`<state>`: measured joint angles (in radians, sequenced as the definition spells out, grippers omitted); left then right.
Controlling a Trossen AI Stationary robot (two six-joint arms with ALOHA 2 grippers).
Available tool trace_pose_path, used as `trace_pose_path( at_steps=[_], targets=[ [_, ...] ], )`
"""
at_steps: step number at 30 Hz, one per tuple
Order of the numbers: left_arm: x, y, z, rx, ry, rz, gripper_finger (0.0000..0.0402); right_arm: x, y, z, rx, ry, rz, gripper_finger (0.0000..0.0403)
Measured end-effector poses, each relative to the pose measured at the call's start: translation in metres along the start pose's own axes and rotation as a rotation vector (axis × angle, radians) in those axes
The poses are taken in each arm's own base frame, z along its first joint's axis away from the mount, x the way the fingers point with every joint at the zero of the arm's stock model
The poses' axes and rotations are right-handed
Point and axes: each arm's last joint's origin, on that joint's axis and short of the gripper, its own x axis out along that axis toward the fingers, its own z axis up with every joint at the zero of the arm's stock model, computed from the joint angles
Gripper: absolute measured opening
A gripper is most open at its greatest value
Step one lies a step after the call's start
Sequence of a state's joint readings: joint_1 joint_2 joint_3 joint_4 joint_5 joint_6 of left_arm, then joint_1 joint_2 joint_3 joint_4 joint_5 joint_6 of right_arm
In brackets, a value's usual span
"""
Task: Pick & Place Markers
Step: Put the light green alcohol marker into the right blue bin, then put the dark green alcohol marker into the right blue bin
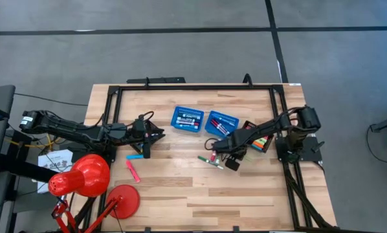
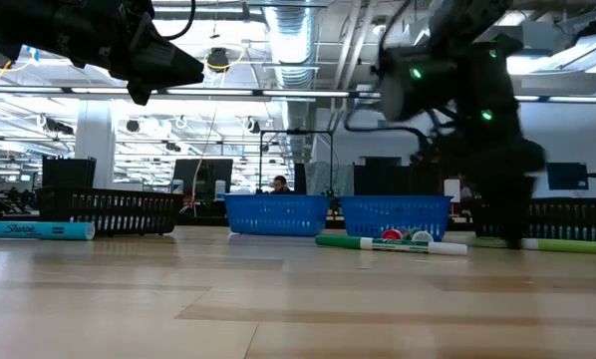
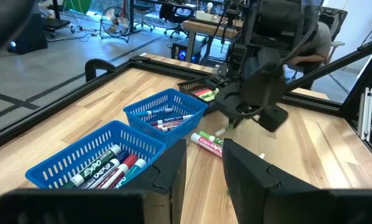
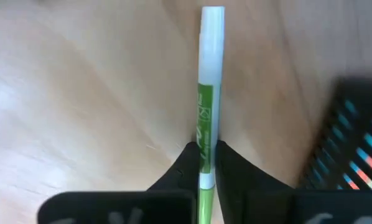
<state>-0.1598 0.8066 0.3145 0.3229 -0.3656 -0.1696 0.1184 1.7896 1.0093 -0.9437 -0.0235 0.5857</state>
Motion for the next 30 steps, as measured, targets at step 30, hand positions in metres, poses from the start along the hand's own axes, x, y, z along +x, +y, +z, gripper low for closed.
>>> trace_pose_path(
  at_steps=[30],
  targets=[
    [0.000, 0.000, 0.000, 0.000, 0.000, -0.001, 0.0100, -0.080, -0.061, 0.078, -0.047, -0.347, -0.172, 0.0085]
  ],
)
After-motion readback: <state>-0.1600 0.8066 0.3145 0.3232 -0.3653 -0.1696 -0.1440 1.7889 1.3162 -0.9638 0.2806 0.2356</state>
